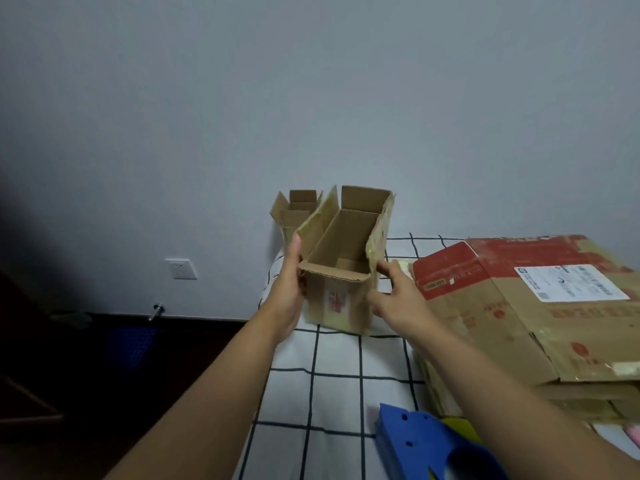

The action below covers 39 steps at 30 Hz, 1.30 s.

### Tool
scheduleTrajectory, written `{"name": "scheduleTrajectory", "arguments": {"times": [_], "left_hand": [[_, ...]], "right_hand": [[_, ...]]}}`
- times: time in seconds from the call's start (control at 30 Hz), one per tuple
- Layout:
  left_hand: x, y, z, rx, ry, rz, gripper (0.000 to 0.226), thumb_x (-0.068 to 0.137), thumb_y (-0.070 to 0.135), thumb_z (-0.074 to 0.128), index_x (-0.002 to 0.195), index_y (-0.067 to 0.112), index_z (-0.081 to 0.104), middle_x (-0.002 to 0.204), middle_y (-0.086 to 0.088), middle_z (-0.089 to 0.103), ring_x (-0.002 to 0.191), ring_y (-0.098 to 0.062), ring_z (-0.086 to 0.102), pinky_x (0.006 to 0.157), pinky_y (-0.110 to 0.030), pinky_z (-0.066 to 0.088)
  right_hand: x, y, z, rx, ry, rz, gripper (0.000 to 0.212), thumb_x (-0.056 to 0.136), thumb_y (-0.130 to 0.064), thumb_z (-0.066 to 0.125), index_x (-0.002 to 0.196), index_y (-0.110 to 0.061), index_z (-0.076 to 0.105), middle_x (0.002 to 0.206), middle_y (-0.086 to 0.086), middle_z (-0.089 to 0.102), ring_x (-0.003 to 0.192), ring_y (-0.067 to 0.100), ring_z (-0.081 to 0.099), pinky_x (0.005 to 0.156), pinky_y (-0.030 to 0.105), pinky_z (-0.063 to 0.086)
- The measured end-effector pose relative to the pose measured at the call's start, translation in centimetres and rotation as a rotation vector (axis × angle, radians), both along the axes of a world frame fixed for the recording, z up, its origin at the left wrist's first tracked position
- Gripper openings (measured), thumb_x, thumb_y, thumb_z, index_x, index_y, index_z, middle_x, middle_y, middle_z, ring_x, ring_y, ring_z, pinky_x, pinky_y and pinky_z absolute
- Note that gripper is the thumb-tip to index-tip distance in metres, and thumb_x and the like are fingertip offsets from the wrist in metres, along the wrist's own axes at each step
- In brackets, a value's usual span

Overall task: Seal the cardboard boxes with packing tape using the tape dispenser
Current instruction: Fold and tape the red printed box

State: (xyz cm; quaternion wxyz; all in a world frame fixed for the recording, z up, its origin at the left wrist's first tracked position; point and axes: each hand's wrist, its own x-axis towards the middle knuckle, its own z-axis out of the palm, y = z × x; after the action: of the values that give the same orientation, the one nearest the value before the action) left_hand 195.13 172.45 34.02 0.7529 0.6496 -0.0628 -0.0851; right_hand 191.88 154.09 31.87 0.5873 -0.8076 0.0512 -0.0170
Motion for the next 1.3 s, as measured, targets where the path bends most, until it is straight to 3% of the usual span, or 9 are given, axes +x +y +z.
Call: {"name": "scheduleTrajectory", "arguments": {"times": [0.17, 0.27, 0.33, 0.5, 0.67, 0.9, 1.1, 1.2, 1.3], "left_hand": [[-2.3, -0.6, -3.2, -0.013, 0.121, 0.344, 0.126, 0.043, 0.105, 0.04, 0.151, 0.041, 0.025, 0.157, 0.008, 0.033, 0.139, -0.008, 0.031, 0.109, -0.037, 0.025], [-5.5, -2.6, -5.1, 0.052, 0.188, 0.484, 0.112, 0.054, 0.089, 0.053, 0.15, 0.043, 0.019, 0.156, 0.006, 0.031, 0.124, -0.008, 0.036, 0.09, -0.03, 0.035], [-6.6, -4.5, -5.7, 0.077, 0.173, 0.463, 0.096, 0.068, 0.069, 0.064, 0.149, 0.042, 0.021, 0.152, 0.006, 0.033, 0.122, -0.01, 0.04, 0.079, -0.025, 0.04], [-6.0, -7.1, -4.8, 0.054, 0.026, 0.404, 0.08, 0.088, 0.028, 0.07, 0.152, 0.041, 0.023, 0.152, 0.01, 0.032, 0.136, -0.01, 0.036, 0.111, -0.037, 0.036], [-4.9, -7.0, -3.8, 0.125, 0.032, 0.404, 0.061, 0.086, 0.028, 0.07, 0.14, 0.026, 0.04, 0.138, 0.0, 0.036, 0.124, -0.017, 0.047, 0.107, -0.042, 0.043], [0.3, -7.3, 1.3, 0.249, -0.141, 0.356, 0.057, 0.08, 0.04, 0.068, 0.132, 0.03, 0.047, 0.134, 0.008, 0.028, 0.109, -0.004, 0.047, 0.093, -0.026, 0.037], [7.9, -8.9, 3.9, 0.4, -0.056, 0.285, 0.056, 0.082, 0.039, 0.069, 0.124, 0.019, 0.038, 0.133, -0.004, 0.047, 0.119, -0.026, 0.049, 0.102, -0.046, 0.043], [10.8, -9.5, 3.1, 0.384, -0.085, 0.213, 0.072, 0.086, 0.024, 0.07, 0.141, 0.016, 0.024, 0.145, -0.007, 0.039, 0.127, -0.025, 0.045, 0.107, -0.044, 0.04], [12.8, -9.9, 1.5, 0.499, -0.119, 0.152, 0.088, 0.088, 0.022, 0.07, 0.154, 0.023, 0.013, 0.151, -0.003, 0.021, 0.126, -0.021, 0.039, 0.11, -0.037, 0.035]], "right_hand": [[3.1, -0.7, 0.4, 0.085, -0.009, -0.187, 0.024, 0.101, -0.019, 0.041, 0.108, -0.03, 0.062, 0.115, -0.01, 0.061, 0.111, 0.018, 0.059, 0.099, 0.048, 0.051], [6.3, -1.8, 2.6, 0.209, -0.022, -0.319, 0.028, 0.097, -0.029, 0.038, 0.081, -0.03, 0.06, 0.109, -0.003, 0.063, 0.104, 0.019, 0.059, 0.099, 0.049, 0.048], [8.9, -2.2, 3.6, 0.275, -0.004, -0.325, 0.021, 0.098, -0.037, 0.037, 0.095, -0.033, 0.057, 0.124, -0.005, 0.053, 0.115, 0.018, 0.051, 0.106, 0.048, 0.042], [13.2, -1.9, 4.2, 0.34, 0.053, -0.239, 0.039, 0.1, -0.047, 0.034, 0.133, -0.031, 0.047, 0.128, -0.007, 0.041, 0.114, 0.014, 0.037, 0.097, 0.037, 0.031], [13.6, -2.1, 5.1, 0.316, 0.036, -0.201, 0.019, 0.098, -0.047, 0.039, 0.092, -0.043, 0.057, 0.113, -0.005, 0.057, 0.105, 0.018, 0.054, 0.104, 0.049, 0.044], [11.7, -6.4, 10.2, 0.356, -0.203, -0.351, 0.028, 0.077, -0.05, 0.044, 0.093, -0.037, 0.064, 0.104, -0.006, 0.066, 0.102, 0.017, 0.062, 0.091, 0.05, 0.053], [11.7, -10.2, 8.3, 0.244, -0.259, -0.407, 0.036, 0.094, -0.042, 0.044, 0.128, -0.029, 0.049, 0.112, -0.015, 0.055, 0.103, 0.003, 0.053, 0.088, 0.037, 0.052], [12.0, -11.6, 6.5, 0.091, -0.273, -0.356, 0.051, 0.095, -0.034, 0.059, 0.142, -0.03, 0.038, 0.111, -0.018, 0.053, 0.1, 0.0, 0.055, 0.071, 0.018, 0.046], [12.5, -12.7, 4.9, -0.122, -0.253, -0.286, 0.073, 0.089, -0.015, 0.068, 0.149, -0.027, 0.027, 0.126, -0.006, 0.05, 0.112, 0.013, 0.053, 0.085, 0.026, 0.05]]}}
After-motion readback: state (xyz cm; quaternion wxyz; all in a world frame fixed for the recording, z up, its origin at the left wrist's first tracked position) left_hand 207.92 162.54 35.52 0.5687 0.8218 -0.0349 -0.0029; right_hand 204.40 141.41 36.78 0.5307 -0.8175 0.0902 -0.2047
